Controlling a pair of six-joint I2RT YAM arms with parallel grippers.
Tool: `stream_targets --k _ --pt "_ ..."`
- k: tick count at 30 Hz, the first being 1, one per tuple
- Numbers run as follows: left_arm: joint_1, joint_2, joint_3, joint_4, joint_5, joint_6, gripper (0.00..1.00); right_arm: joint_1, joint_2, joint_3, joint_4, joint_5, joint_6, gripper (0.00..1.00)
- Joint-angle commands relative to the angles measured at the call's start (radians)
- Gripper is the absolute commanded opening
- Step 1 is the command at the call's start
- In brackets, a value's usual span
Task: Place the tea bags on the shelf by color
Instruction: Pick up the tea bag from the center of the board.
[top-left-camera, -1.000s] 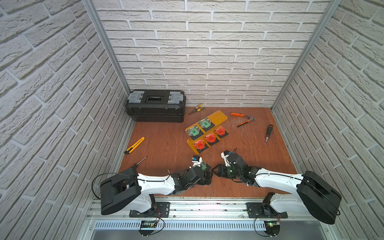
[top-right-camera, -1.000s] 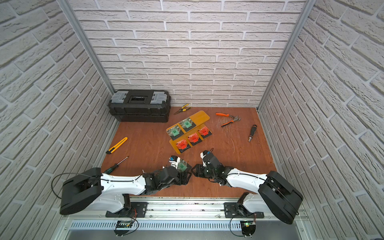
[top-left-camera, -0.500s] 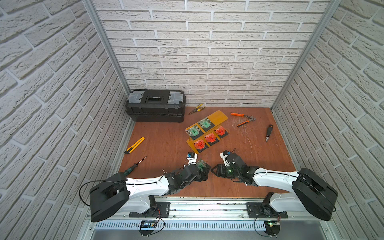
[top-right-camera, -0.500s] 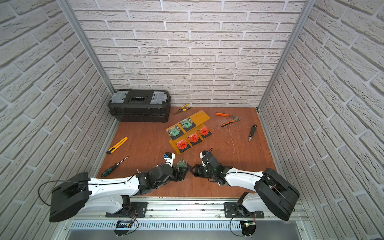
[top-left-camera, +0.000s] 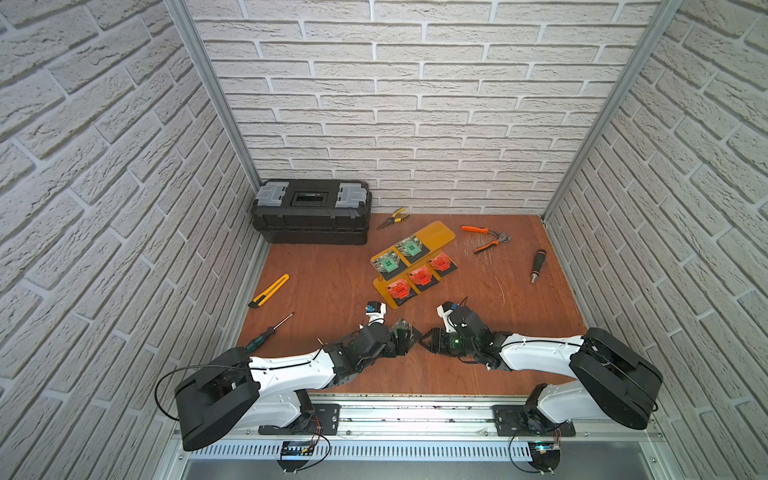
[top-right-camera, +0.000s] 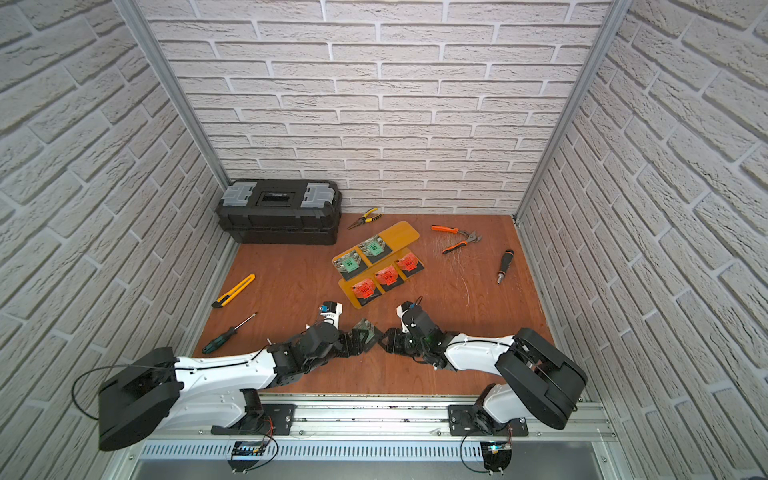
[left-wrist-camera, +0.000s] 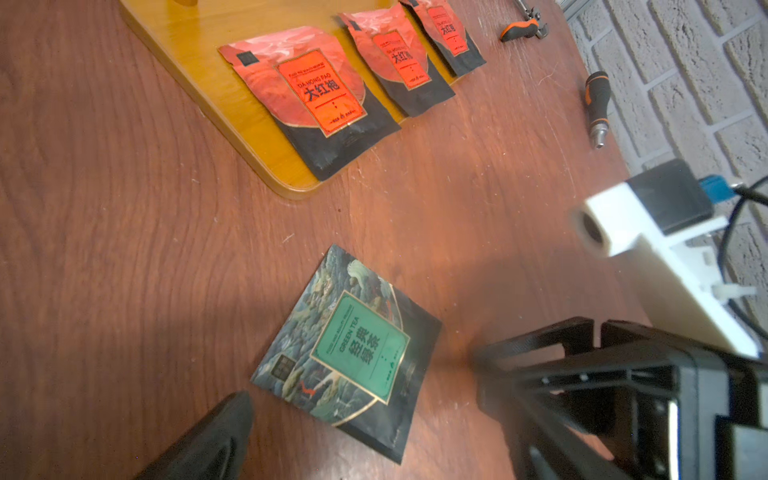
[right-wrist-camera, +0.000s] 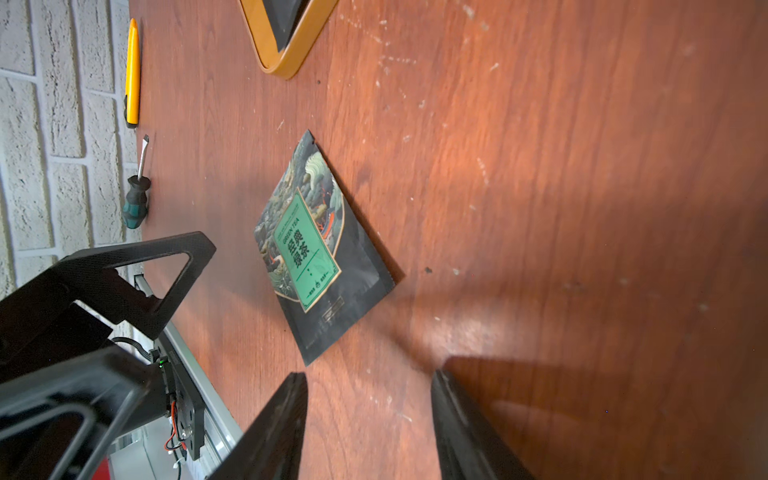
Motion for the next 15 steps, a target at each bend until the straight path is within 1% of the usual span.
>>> stream_targets --k 1,10,15 --pt "0.011 0.02 -0.008 0.071 0.025 0.019 0.98 0.006 0.012 0.024 0.047 -0.01 0.009 0.53" --pt "0.02 0.115 0.025 0.136 0.06 0.024 0.98 0.006 0.023 0.03 0.042 -0.008 0.006 0.53" --pt "0.025 0.14 0.034 0.147 0.064 0.026 0.98 0.002 0.025 0.03 0.042 -0.01 0.004 0.53"
